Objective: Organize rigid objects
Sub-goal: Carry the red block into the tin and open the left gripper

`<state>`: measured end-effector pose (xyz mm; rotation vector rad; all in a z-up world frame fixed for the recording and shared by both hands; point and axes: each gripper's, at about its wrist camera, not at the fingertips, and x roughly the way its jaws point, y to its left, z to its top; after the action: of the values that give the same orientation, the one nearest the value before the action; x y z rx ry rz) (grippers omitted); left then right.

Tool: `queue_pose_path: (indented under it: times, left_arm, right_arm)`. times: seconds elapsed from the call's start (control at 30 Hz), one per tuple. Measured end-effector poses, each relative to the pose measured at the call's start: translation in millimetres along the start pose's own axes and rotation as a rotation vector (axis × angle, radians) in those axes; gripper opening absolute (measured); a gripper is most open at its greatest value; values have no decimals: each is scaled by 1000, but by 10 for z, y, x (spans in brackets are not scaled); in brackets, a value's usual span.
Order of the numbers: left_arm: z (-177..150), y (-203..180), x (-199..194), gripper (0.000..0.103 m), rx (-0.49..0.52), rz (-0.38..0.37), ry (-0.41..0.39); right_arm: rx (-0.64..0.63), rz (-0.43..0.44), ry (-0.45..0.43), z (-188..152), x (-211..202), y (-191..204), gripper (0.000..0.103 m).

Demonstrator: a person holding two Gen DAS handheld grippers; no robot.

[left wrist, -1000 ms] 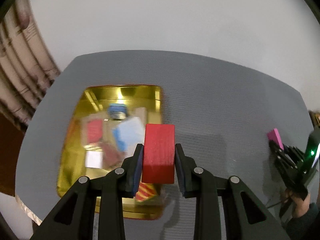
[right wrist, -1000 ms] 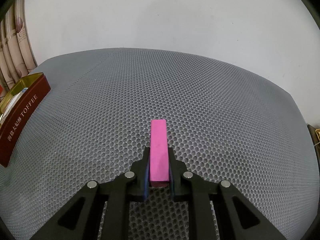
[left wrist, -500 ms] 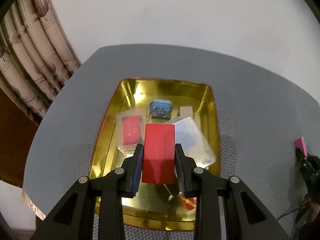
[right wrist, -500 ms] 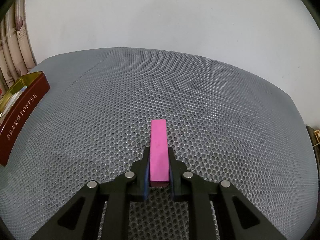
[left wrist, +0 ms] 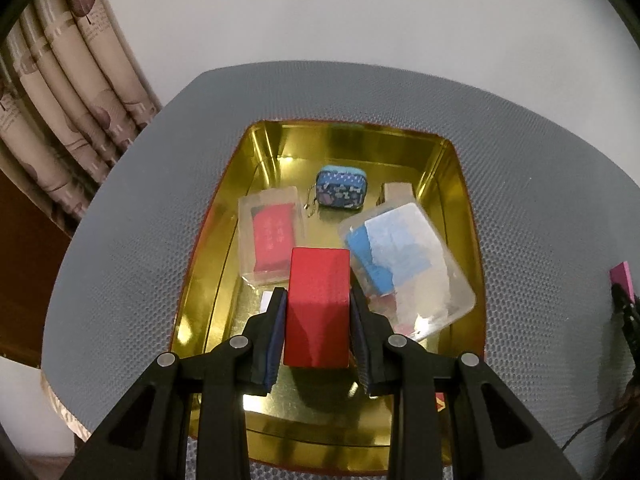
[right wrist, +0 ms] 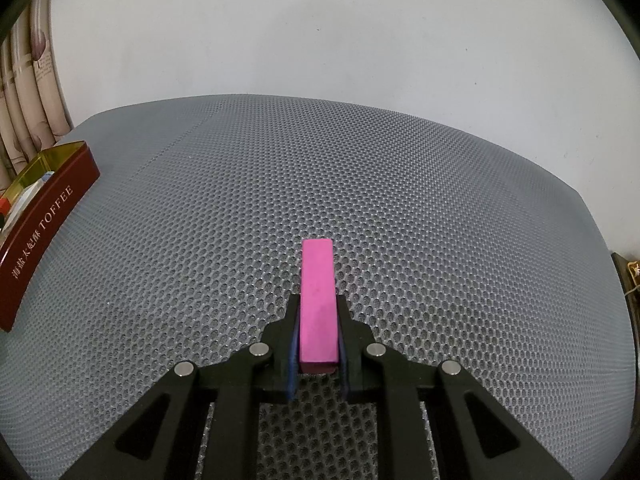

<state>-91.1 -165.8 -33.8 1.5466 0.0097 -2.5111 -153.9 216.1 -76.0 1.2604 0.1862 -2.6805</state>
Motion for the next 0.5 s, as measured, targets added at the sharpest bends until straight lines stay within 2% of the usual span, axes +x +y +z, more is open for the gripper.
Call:
queue_pose_path:
  times: [0.5]
  left_arm:
    - [-35,130,-55,36,-38,-31,1]
  right_arm:
    - [-9,-9,0,3,-40,-55,15]
